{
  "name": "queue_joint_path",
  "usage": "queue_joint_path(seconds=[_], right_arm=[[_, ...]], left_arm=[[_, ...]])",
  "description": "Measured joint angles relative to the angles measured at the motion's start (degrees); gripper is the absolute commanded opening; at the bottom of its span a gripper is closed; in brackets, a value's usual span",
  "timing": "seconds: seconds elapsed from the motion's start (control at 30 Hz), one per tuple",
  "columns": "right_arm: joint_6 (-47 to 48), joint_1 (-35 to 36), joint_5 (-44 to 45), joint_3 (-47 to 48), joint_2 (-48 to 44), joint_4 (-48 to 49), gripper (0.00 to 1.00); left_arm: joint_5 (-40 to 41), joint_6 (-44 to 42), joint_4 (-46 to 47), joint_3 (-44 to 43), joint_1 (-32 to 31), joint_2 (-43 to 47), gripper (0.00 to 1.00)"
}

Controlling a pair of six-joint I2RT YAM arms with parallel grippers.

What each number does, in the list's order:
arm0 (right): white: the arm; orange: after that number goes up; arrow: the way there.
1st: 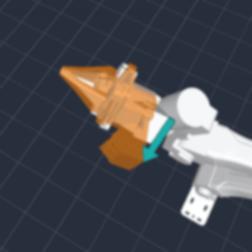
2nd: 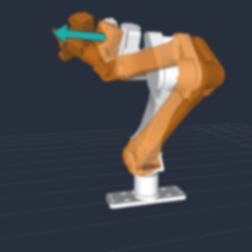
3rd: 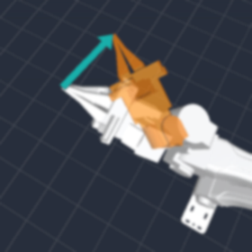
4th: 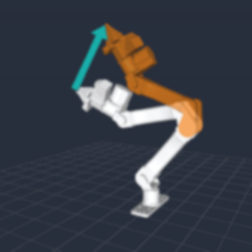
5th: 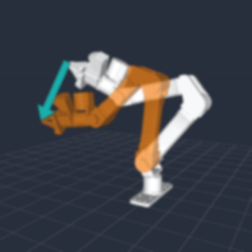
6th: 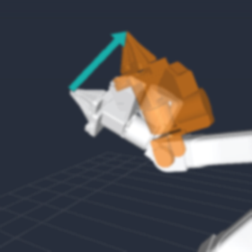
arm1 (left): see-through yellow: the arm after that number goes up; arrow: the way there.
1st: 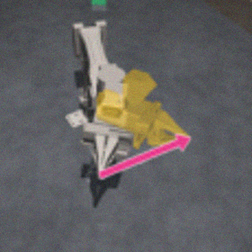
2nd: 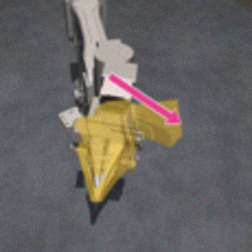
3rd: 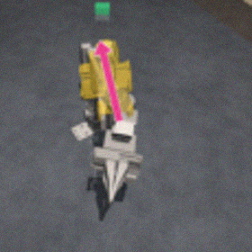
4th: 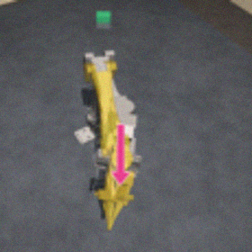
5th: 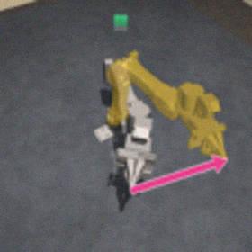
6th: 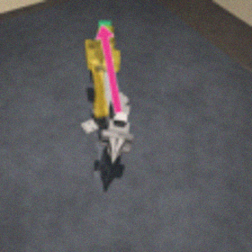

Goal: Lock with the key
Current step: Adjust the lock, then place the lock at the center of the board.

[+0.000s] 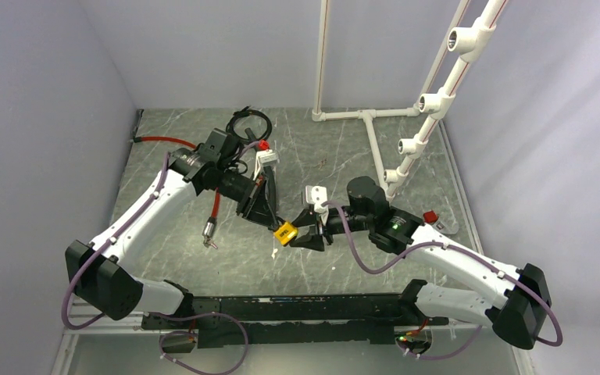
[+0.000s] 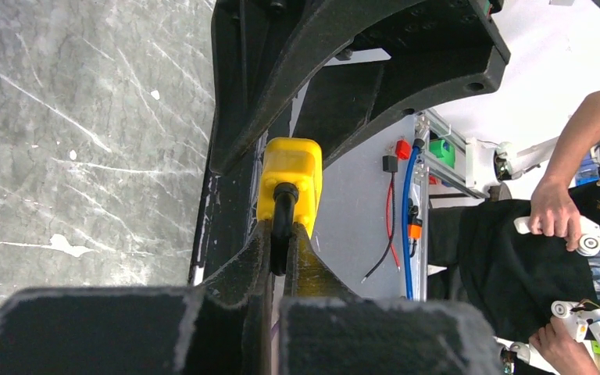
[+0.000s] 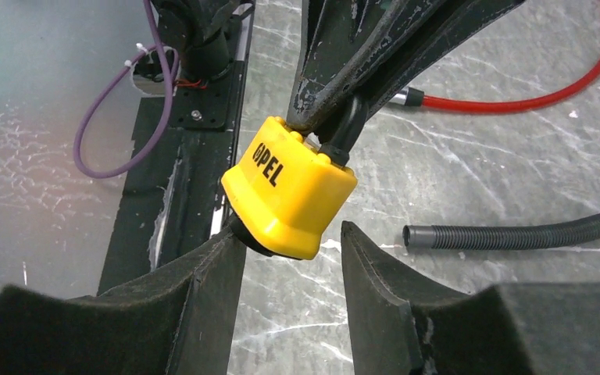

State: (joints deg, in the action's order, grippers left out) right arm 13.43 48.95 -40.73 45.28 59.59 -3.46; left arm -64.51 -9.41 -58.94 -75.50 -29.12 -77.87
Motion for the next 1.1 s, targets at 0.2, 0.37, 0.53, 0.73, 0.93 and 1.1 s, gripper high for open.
queue_joint_path(seconds=[0.2, 0.37, 0.53, 0.73, 0.93, 1.1], right_arm=[[-3.32, 0.07, 1.53, -0.02, 0.7, -0.11, 0.49], [-4.22, 0.11, 2.21, -0.37, 0.79, -0.31, 0.53], [-3.04, -0.28, 4.09, -0.39, 0.33, -0.39, 0.8], [-1.88, -1.29, 8.66, -0.39, -3.87, -1.18, 0.89], [-5.2, -1.4, 12.04, 1.4, -1.7, -5.9, 0.91], [-8.04, -1.38, 17.55, 7.08, 5.27, -7.96, 0.93]], left_arm=[[1.18, 0.72, 1.29, 0.37, -0.44, 0.04, 0.0], [1.2, 1.55, 2.1, 1.16, -0.44, 0.04, 0.0], [1.05, 1.57, 1.86, 1.11, 0.57, 0.02, 0.0], [4.39, 3.58, 2.89, 0.92, 4.52, -0.87, 0.0], [8.28, 11.56, 7.65, 0.92, 4.7, -1.2, 0.0], [12.28, 16.87, 9.27, 0.46, 4.61, -2.58, 0.0]])
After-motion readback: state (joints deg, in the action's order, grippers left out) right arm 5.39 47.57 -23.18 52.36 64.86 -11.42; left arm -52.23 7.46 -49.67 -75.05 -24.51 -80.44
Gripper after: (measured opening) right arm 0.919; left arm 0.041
